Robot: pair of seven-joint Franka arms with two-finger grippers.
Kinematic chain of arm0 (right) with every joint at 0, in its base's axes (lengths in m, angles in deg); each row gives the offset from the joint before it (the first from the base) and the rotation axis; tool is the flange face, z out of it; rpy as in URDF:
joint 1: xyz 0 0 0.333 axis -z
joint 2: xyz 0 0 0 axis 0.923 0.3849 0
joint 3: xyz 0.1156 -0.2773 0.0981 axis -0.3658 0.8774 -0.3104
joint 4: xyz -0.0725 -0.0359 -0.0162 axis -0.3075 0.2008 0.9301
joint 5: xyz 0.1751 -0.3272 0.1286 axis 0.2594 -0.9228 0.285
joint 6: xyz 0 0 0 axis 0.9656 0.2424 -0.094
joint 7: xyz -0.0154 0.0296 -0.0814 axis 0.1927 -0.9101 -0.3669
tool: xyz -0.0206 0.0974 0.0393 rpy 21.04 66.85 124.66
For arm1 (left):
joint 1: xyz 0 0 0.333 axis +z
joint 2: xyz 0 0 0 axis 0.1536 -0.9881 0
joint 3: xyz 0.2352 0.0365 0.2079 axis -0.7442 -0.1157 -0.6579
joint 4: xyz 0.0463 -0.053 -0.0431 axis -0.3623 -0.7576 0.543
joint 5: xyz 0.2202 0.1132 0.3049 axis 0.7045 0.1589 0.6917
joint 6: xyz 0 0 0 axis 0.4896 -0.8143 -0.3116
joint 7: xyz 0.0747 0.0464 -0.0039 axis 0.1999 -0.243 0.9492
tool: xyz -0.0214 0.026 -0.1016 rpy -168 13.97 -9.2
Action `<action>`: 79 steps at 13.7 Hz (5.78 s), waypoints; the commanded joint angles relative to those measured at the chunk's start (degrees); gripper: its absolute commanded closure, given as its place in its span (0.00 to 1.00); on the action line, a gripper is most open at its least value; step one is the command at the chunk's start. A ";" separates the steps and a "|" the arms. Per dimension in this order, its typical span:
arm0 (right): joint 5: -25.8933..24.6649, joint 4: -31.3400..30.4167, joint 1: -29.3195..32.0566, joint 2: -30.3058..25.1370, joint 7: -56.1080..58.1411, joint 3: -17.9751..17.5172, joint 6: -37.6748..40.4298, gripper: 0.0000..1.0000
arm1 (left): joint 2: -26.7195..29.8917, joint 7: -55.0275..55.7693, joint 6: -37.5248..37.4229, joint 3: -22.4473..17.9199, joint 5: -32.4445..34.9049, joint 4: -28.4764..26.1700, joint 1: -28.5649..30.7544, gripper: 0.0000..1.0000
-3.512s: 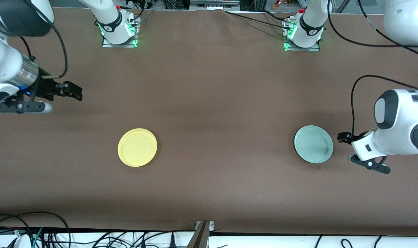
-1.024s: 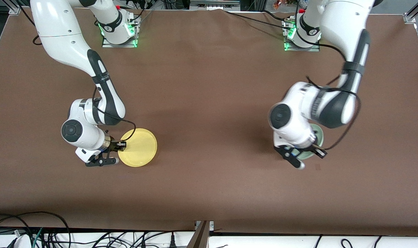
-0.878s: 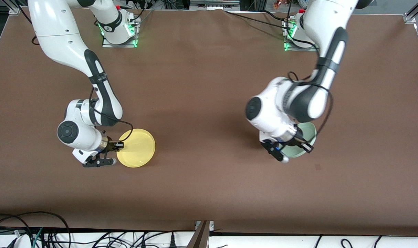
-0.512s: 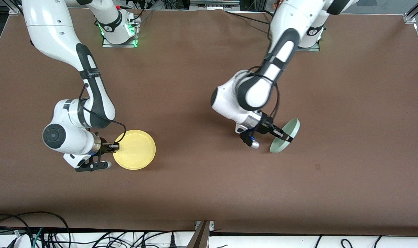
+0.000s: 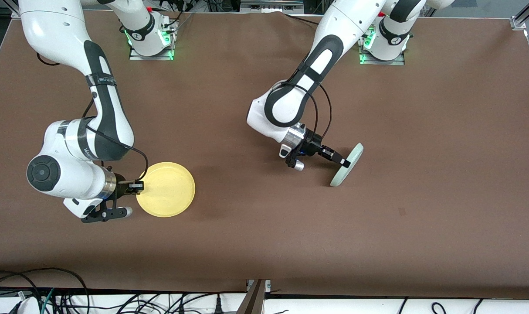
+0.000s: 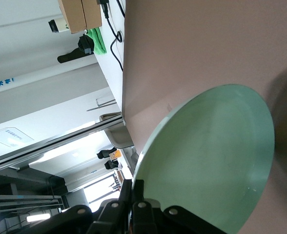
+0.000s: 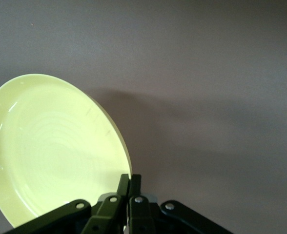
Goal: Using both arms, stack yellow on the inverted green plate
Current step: 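Lift and flip the green plate upside down with the left gripper, then lower the inverted green plate onto the table with the left gripper, then release the green plate and raise the left gripper away, then carry the yellow plate onto the inverted green plate with the right gripper, then open the right gripper and withdraw it from the yellow plate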
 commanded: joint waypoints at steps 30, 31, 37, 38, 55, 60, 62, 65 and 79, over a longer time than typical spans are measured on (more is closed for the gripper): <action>0.63 0.81 2.68 -3.27 3.96 -0.15 7.64 1.00 | -4.19 0.59 53.00 0.75 -86.44 4.56 15.01 0.00; 0.63 0.81 2.77 -3.27 3.96 -0.15 7.64 1.00 | -3.93 -0.36 58.08 1.89 -86.35 1.23 15.18 0.00; 0.63 0.81 2.85 -3.27 4.49 -0.15 7.64 1.00 | 3.71 -5.47 51.39 1.55 -85.47 -1.70 16.76 0.00; 0.63 0.81 2.85 -3.27 4.58 -0.15 7.64 1.00 | 4.76 -5.56 48.76 1.55 -85.47 -1.53 17.20 0.00; 7.30 -0.16 -8.99 0.67 -18.15 -0.51 -2.80 1.00 | 32.88 -16.69 8.06 -5.92 -63.23 1.81 29.75 0.00; 8.27 -0.34 -20.58 5.16 -35.82 -0.51 -13.01 1.00 | 43.43 -20.76 4.87 -5.48 -62.18 -3.97 36.34 0.00; 9.32 -1.38 -25.78 5.25 -42.15 -0.51 -15.90 1.00 | 47.73 -20.85 10.28 -5.31 -61.91 -9.84 39.08 0.00; 9.41 -2.53 -29.39 5.34 -46.83 -0.51 -19.60 1.00 | 53.10 -20.86 15.24 -4.78 -61.92 -19.35 41.90 0.00; 9.33 -5.87 -33.89 8.42 -49.83 -0.16 -30.25 0.00 | 52.76 -21.12 12.34 -1.70 -58.49 -18.14 41.72 0.00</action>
